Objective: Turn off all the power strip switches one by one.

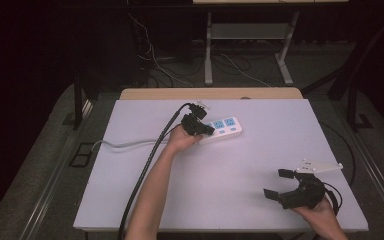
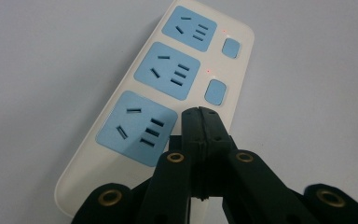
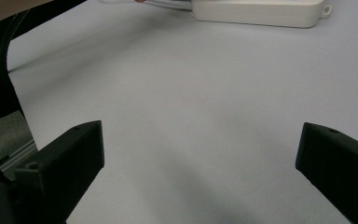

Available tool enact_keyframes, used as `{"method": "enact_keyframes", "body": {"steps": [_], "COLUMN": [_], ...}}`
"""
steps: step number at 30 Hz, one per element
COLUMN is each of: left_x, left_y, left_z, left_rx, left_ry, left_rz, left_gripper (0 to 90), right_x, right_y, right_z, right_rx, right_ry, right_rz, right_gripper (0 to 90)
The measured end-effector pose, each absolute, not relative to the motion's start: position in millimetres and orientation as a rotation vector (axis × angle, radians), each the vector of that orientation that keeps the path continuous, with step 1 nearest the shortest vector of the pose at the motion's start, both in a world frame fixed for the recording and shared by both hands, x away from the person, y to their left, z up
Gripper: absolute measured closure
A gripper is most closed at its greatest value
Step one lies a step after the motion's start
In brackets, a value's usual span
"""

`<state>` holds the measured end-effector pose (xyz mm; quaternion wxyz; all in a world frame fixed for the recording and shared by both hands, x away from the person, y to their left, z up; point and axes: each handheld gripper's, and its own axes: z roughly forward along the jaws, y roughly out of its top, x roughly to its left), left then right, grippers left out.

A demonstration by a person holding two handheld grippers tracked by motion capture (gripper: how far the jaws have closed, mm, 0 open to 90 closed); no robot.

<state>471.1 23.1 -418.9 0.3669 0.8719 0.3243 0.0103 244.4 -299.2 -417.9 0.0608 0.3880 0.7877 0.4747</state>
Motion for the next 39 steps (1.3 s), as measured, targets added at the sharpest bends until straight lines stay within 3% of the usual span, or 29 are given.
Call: {"method": "enact_keyframes", "body": {"steps": [12, 39], "left_x": [470, 465], "left_y": [31, 33], "left_z": [-428, -424], "left_rx": [2.147, 2.131], "left_ry": [0.867, 0.880], "left_rz": [-0.007, 0.069], "left_gripper": [89.9, 89.6], "right_x": [244, 246], "right_y": [-301, -303], "right_z": [-417, -419], "right_rx": [1.168, 1.186], "right_ry": [2.380, 2.376], "right_rz": [1.436, 1.428], "right_gripper": [0.9, 0.9]}}
